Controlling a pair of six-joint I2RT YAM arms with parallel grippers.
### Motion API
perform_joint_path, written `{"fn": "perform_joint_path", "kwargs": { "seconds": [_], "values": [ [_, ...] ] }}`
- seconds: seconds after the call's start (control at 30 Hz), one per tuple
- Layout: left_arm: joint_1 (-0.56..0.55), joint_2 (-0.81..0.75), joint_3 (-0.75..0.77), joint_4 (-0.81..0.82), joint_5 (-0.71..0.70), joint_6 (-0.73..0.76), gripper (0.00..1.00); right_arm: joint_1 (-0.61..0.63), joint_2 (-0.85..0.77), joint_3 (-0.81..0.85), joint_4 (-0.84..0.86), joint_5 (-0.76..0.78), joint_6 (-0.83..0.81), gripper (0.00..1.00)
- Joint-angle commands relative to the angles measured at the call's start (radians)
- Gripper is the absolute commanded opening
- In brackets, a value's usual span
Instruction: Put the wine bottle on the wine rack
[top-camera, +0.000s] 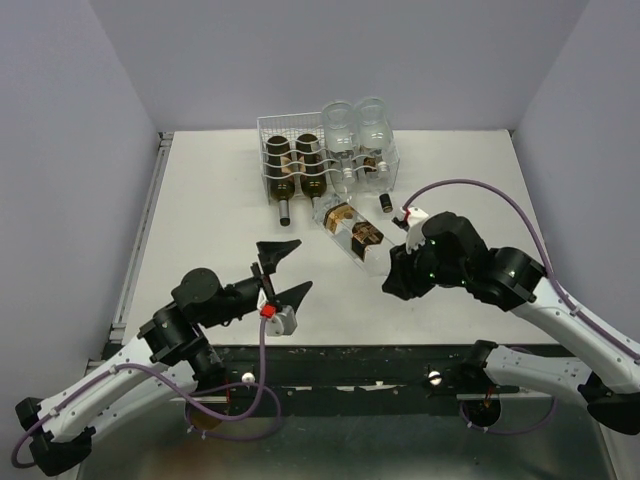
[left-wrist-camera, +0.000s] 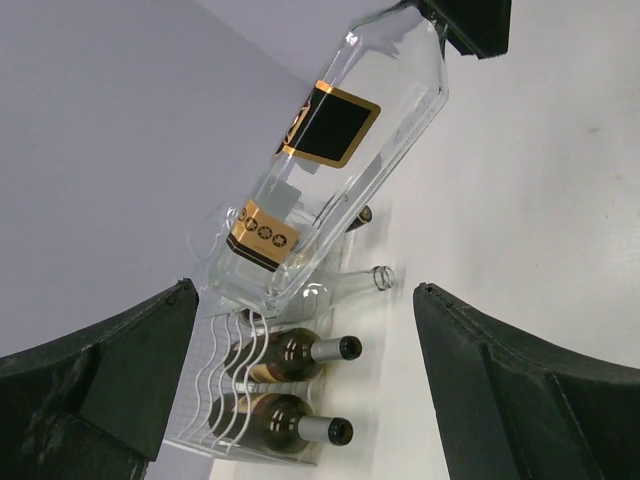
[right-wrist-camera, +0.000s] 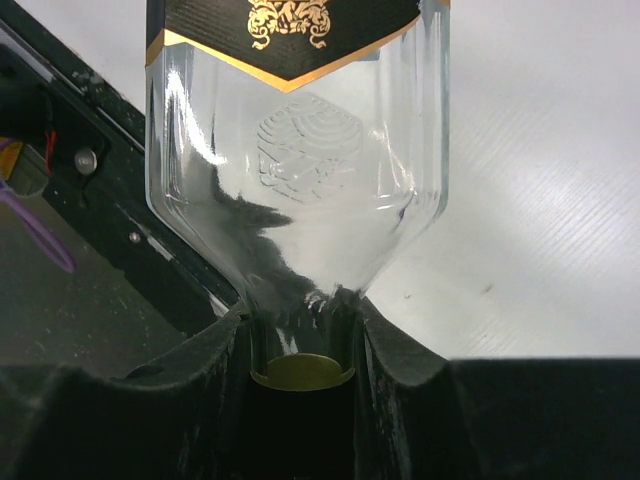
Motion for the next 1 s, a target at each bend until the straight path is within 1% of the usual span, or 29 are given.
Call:
{"fn": "perform_joint_path", "kwargs": {
  "seconds": [0.0,0.17,0.27,0.33,0.47,0.6,0.8,0.93,0.97],
  "values": [
    [-0.004,-0.068,0.042,0.006,-0.049,-0.184,0.99,0.002,-0.034,0.101,0.265,0.056,-0.015,0.01],
    [-0.004,-0.143,0.048,-0.001,-0.066,-0.257,0.99,0.003,0.033,0.133,0.383,0.142,-0.043,0.01],
    [-0.004,-0.169,0.107,-0.014,-0.104,-0.388,0.99,0.002,0.110,0.176,0.446,0.210,-0.052,0.01],
    [-0.004,-0.169,0.166,-0.037,-0.135,-0.473,0.99,0.002,0.165,0.190,0.518,0.251,-0.063,0.01],
    [-0.004,-0.145,0.274,-0.113,-0.190,-0.573,0.99,0.003,0.288,0.241,0.641,0.340,-0.078,0.01],
    [-0.004,-0.129,0.351,-0.181,-0.244,-0.661,0.99,0.003,0.412,0.300,0.740,0.398,-0.086,0.00],
    [-0.004,-0.085,0.478,-0.271,-0.374,-0.842,0.99,0.002,0.566,0.380,0.831,0.483,-0.076,0.00],
    [-0.004,-0.024,0.571,-0.371,-0.524,-0.985,0.99,0.000,0.676,0.457,0.852,0.517,-0.055,0.00],
    [-0.004,-0.013,0.578,-0.380,-0.529,-0.993,0.99,0.000,0.698,0.469,0.857,0.532,-0.044,0.00]
  ]
}}
